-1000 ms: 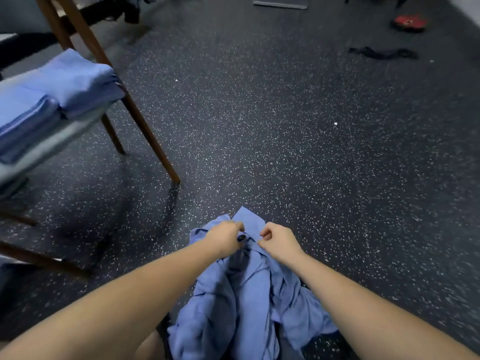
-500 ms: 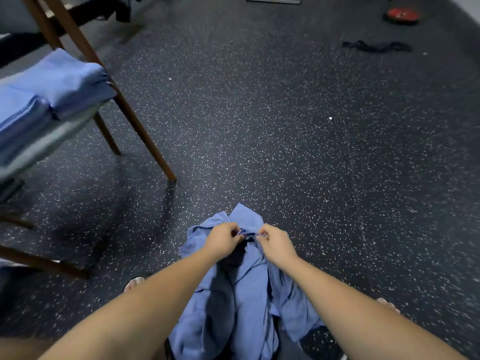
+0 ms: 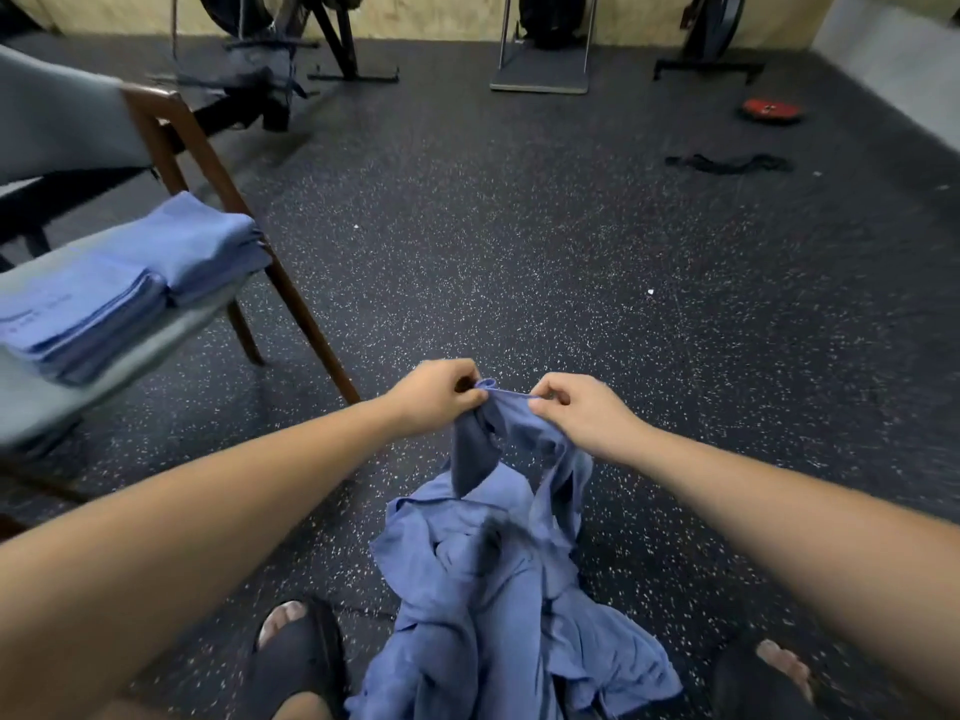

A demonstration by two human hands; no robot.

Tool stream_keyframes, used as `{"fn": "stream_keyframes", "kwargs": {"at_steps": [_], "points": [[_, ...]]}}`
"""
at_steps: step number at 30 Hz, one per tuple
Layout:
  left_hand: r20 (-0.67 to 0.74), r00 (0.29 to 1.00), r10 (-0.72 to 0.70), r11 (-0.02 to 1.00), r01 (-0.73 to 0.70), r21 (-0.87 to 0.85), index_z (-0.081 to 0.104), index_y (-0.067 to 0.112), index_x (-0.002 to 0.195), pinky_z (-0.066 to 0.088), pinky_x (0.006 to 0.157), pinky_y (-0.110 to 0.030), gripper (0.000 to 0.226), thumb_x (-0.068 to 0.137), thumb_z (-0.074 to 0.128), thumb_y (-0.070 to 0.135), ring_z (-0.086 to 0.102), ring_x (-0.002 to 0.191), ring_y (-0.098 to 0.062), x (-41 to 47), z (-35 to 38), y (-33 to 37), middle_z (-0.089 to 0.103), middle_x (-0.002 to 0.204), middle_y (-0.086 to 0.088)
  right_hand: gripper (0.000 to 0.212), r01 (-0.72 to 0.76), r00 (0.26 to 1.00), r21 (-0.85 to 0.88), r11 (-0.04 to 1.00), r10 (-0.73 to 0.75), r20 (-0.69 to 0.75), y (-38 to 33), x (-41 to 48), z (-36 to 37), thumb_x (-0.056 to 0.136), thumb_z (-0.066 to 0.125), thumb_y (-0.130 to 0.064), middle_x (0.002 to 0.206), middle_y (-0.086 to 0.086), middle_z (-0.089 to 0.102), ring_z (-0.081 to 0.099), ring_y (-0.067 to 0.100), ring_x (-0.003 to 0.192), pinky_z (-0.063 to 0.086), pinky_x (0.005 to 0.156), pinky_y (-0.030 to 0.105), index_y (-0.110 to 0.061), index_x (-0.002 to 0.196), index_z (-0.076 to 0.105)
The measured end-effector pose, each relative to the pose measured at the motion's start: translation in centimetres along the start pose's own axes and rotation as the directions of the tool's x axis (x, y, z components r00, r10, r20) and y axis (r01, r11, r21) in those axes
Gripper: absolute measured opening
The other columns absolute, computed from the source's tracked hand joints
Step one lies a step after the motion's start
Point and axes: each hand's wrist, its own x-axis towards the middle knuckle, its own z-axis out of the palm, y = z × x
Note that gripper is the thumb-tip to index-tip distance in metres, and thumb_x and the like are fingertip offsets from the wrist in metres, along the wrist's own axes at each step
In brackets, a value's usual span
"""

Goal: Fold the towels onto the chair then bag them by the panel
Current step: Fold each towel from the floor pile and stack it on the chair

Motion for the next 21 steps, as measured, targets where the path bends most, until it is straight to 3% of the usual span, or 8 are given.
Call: {"fn": "stream_keyframes", "kwargs": {"at_steps": [5,8,10,15,21], "points": [[-0.098,0.991,0.094,0.994,-0.088,0.058,0.067,0.024,0.098,0.045,0.064,-0.029,0.015,0.103,0.07,0.037,0.063,0.079,-0.013,-0.2,-6.6,4.2,0.071,0.089,0.007,0.014,0.098,0.992,-0.035,0.995,-0.1,-0.081,-4.1,0.4,-6.2,0.1,0.07,-0.032,0.081,-0.007,0.072,0.057,0.007,0.072,0.048,0.072,0.032,-0.029,0.087,0.072],[-0.134,0.981,0.14,0.988,-0.129,0.087,0.072,0.027,0.095,0.046,0.068,-0.028,0.011,0.1,0.074,0.037,0.065,0.078,-0.008,-0.8,-10.6,6.4,0.072,0.085,0.013,0.014,0.163,0.975,-0.049,0.985,-0.168,-0.143,-6.9,-0.2,-10.3,0.101,0.069,-0.03,0.071,-0.023,0.066,0.053,-0.005,0.065,0.04,0.063,0.015,-0.027,0.088,0.072],[-0.172,0.97,0.17,0.983,-0.155,0.101,0.075,0.031,0.093,0.047,0.07,-0.028,0.006,0.098,0.075,0.034,0.065,0.078,-0.003,-1.6,-13.0,7.8,0.072,0.082,0.017,0.013,0.188,0.962,-0.053,0.981,-0.194,-0.191,-8.2,-0.8,-12.8,0.102,0.069,-0.03,0.069,-0.026,0.065,0.054,-0.006,0.064,0.039,0.062,0.014,-0.026,0.09,0.073],[-0.331,0.926,0.181,0.983,-0.176,0.043,0.078,0.027,0.09,0.045,0.064,-0.025,0.01,0.098,0.073,0.03,0.056,0.061,0.002,-3.2,-17.3,10.5,0.07,0.072,0.012,0.009,0.254,0.928,0.03,0.967,-0.235,-0.288,-9.1,-3.1,-17.6,0.1,0.071,-0.024,0.085,-0.001,0.078,0.062,0.007,0.075,0.048,0.076,0.034,-0.023,0.091,0.074],[-0.388,0.905,0.172,0.97,-0.224,-0.093,0.08,0.026,0.088,0.047,0.067,-0.026,0.016,0.098,0.073,0.036,0.058,0.066,-0.002,-4.8,-18.7,13.5,0.075,0.079,0.004,0.011,0.256,0.917,0.074,0.964,-0.218,-0.335,-7.9,-6.5,-20.4,0.103,0.071,-0.021,0.084,0.004,0.077,0.059,0.004,0.069,0.045,0.07,0.031,-0.019,0.093,0.074]]}}
